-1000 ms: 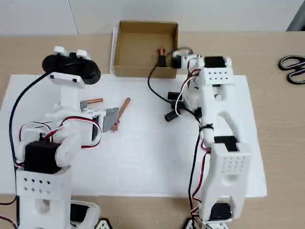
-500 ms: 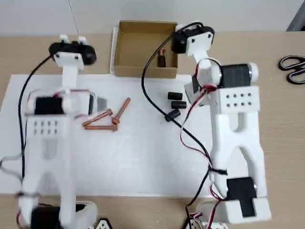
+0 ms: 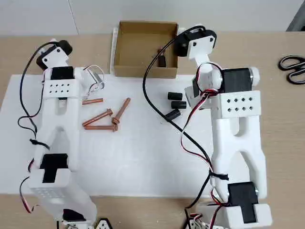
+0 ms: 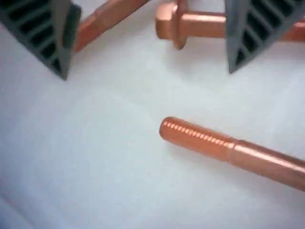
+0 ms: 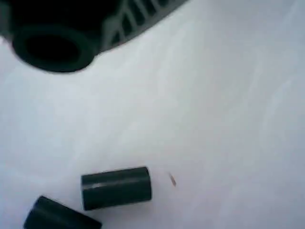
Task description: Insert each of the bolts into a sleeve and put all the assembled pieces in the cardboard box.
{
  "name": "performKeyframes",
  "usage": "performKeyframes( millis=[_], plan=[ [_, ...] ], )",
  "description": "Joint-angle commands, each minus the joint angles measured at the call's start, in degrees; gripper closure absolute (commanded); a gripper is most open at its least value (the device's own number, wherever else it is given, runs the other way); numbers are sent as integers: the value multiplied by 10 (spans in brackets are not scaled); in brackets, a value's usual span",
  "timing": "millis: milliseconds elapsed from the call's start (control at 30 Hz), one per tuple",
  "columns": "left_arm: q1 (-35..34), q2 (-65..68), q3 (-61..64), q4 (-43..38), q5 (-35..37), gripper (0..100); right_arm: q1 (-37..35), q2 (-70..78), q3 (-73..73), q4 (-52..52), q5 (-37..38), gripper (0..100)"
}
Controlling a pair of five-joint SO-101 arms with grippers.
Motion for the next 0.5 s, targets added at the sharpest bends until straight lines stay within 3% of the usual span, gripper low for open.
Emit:
performKeyframes(
  millis=[0, 200, 467],
  plan=[
    [-17, 12, -27, -32, 62, 798, 0, -28, -1, -3, -7, 995],
    [-60, 66, -29, -34, 283, 796, 0, -26, -1, -3, -8, 995],
    [-60, 116, -29, -59, 300, 797, 0, -28, -1, -3, -9, 995]
  ],
)
